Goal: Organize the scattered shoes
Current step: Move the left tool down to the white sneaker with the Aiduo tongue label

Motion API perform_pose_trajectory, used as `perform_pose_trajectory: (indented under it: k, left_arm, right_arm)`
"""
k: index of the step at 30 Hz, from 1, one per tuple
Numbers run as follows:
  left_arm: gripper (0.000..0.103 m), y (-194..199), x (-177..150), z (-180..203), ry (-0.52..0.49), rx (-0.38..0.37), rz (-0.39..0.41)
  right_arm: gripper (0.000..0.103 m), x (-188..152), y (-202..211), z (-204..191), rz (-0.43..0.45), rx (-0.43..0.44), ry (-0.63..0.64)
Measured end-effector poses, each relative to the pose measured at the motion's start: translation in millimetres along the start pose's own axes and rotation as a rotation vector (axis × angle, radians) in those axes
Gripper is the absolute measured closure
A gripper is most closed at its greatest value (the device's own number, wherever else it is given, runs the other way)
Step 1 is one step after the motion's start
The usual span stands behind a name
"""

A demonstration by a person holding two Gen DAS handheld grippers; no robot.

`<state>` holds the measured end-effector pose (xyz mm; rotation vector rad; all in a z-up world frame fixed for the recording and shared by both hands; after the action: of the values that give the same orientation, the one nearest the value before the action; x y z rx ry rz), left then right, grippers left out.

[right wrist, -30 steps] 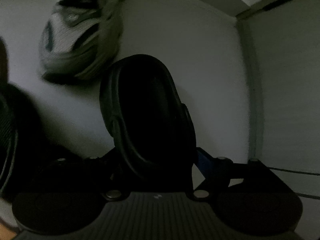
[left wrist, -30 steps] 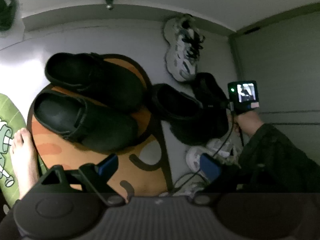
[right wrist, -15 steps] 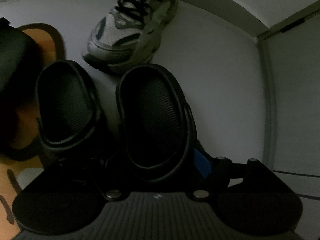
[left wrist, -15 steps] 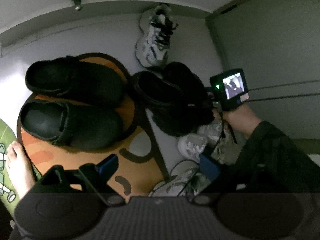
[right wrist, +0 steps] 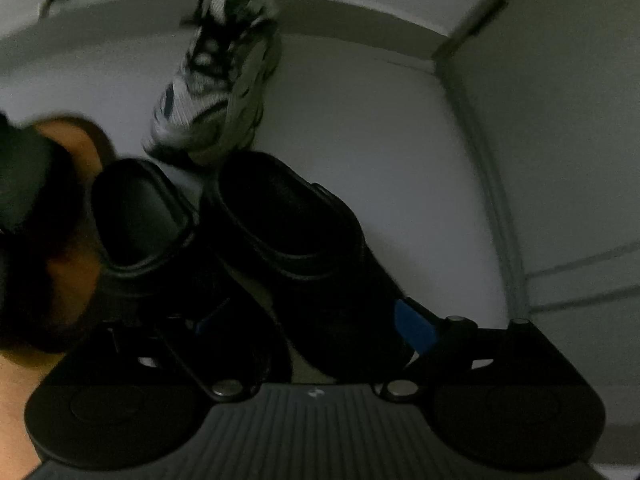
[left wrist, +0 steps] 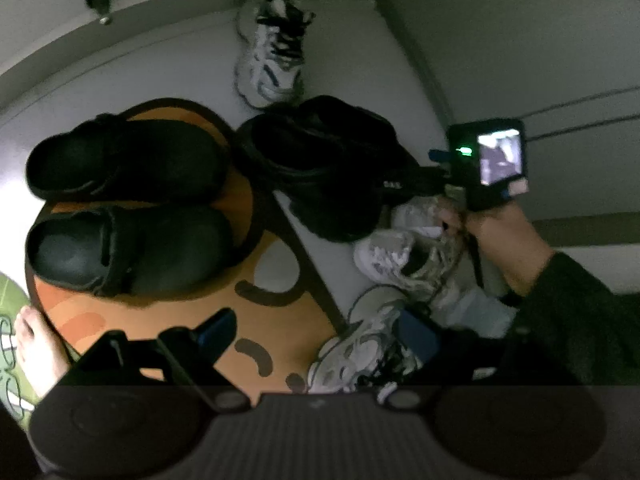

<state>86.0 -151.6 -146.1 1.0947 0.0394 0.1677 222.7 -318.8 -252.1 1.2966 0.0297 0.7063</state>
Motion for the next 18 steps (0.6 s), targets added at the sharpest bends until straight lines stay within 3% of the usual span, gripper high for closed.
perform_pose_trajectory:
  k: [6,13,18]
  left_arm:
    - [0.013,-16.2,-5.4,12.4,-0.107,0.037,-0.010]
    - [0.014,-60.5,-44.3,41.1,-0.202,0.067,-0.094]
    - [0.031,-82.8,-76.3,69.2,-0.328,0.048,-0.117]
  right_arm:
    - [0.011,-34.1,71.4,13.9,0.072,0.049,-0.159]
    - [0.007,-98.6,148.0,36.4,0.132,-0.021,-0.185]
    - [0.007,-164.8,178.2,67.1,0.087,-0.105,-0.264]
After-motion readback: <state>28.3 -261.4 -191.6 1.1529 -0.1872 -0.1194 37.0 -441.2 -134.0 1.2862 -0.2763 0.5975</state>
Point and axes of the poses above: each gripper's, at about its wrist camera, not at the fingertips, and y roughly against the way its jaws point, z to its right, x to its top, the point moved 9 cm from there along -y, roughly the way its jaws point, and after that the axes turned 1 degree about -y, right-handed, at the moved point
